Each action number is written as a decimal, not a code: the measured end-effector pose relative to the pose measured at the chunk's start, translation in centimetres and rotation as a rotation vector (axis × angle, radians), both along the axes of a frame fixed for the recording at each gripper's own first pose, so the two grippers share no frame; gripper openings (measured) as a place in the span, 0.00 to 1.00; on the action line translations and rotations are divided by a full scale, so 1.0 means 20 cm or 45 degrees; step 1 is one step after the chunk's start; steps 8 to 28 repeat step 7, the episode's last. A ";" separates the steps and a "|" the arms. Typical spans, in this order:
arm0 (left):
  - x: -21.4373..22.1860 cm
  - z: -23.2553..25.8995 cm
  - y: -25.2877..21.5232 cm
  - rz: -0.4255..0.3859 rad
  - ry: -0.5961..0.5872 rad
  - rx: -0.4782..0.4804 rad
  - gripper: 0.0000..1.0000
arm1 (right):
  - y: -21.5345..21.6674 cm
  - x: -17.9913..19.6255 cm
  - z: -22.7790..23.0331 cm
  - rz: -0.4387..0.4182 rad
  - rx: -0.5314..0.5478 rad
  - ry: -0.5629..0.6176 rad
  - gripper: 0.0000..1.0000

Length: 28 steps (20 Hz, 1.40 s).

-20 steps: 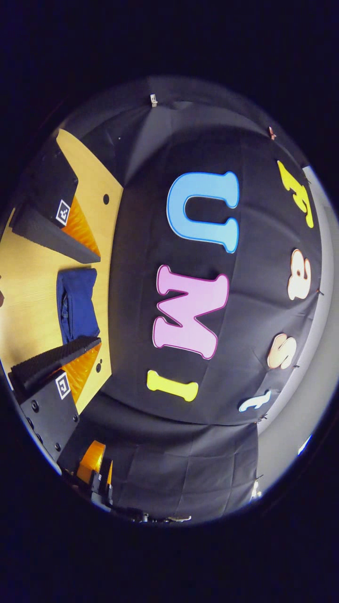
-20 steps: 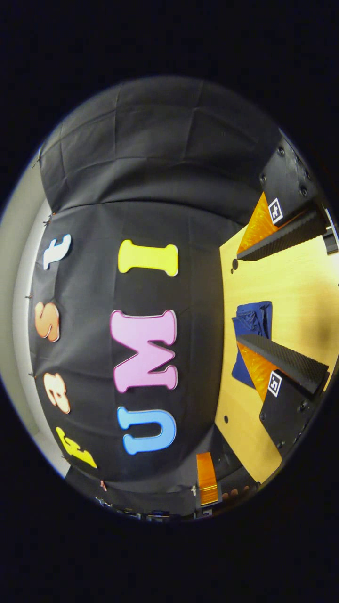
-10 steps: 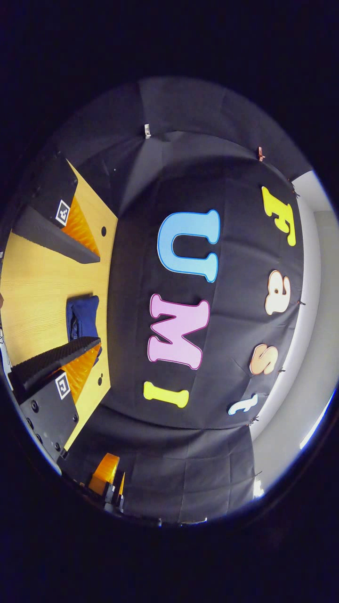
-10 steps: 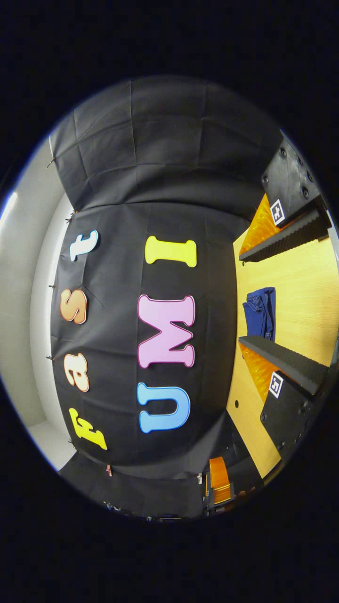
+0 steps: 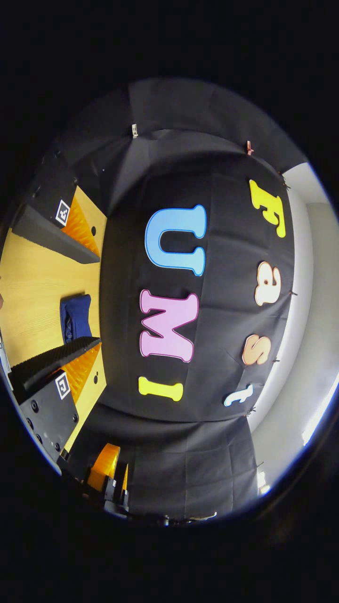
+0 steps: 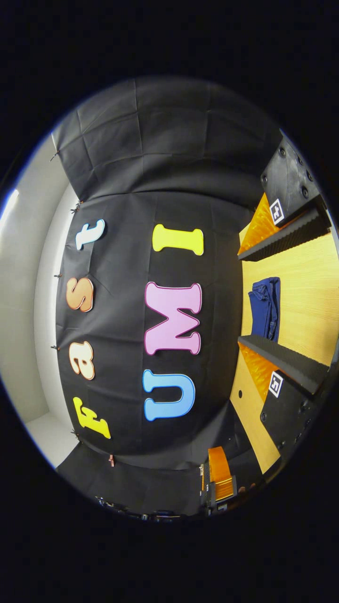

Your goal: Grasp the waist and the cuffs of the jeans and fold them to make the two legs overlap; first hold the waist and fold one-third of the jeans toward the cuffs, then hold the cuffs and fold the remaining one-third in the same direction to finish folding.

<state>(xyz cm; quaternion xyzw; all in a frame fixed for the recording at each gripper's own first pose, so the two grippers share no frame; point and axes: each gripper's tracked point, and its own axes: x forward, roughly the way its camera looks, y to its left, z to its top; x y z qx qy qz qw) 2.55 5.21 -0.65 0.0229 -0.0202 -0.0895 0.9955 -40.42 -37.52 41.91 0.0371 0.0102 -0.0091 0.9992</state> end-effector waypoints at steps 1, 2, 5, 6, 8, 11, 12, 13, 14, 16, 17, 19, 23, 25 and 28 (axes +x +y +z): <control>-0.02 0.00 0.00 -0.002 -0.003 0.003 0.96 | 0.01 -0.01 0.01 0.008 -0.003 -0.005 0.96; -0.04 0.00 -0.01 -0.007 -0.003 0.002 0.96 | 0.02 -0.02 0.01 0.012 -0.009 -0.008 0.96; -0.05 -0.02 -0.02 -0.016 0.005 -0.004 0.96 | 0.02 -0.04 0.01 0.011 -0.011 -0.012 0.92; -0.06 -0.02 -0.02 -0.015 0.006 -0.001 0.96 | 0.03 -0.04 0.00 0.014 -0.007 -0.007 0.96; -0.06 -0.03 -0.01 -0.013 0.007 0.001 0.96 | 0.03 -0.05 -0.01 0.012 -0.008 -0.003 0.96; -0.06 -0.03 -0.01 -0.013 0.007 0.001 0.96 | 0.03 -0.05 -0.01 0.012 -0.008 -0.003 0.96; -0.06 -0.03 -0.01 -0.013 0.007 0.001 0.96 | 0.03 -0.05 -0.01 0.012 -0.008 -0.003 0.96; -0.06 -0.03 -0.01 -0.013 0.007 0.001 0.96 | 0.03 -0.05 -0.01 0.012 -0.008 -0.003 0.96; -0.06 -0.03 -0.01 -0.013 0.007 0.001 0.96 | 0.03 -0.05 -0.01 0.012 -0.008 -0.003 0.96; -0.06 -0.03 -0.01 -0.013 0.007 0.001 0.96 | 0.03 -0.05 -0.01 0.012 -0.008 -0.003 0.96; -0.06 -0.03 -0.01 -0.013 0.007 0.001 0.96 | 0.03 -0.05 -0.01 0.012 -0.008 -0.003 0.96; -0.06 -0.03 -0.01 -0.013 0.007 0.001 0.96 | 0.03 -0.05 -0.01 0.012 -0.008 -0.003 0.96; -0.06 -0.03 -0.01 -0.013 0.007 0.001 0.96 | 0.03 -0.05 -0.01 0.012 -0.008 -0.003 0.96; -0.06 -0.03 -0.01 -0.013 0.007 0.001 0.96 | 0.03 -0.05 -0.01 0.012 -0.008 -0.003 0.96; -0.06 -0.03 -0.01 -0.013 0.007 0.001 0.96 | 0.03 -0.05 -0.01 0.012 -0.008 -0.003 0.96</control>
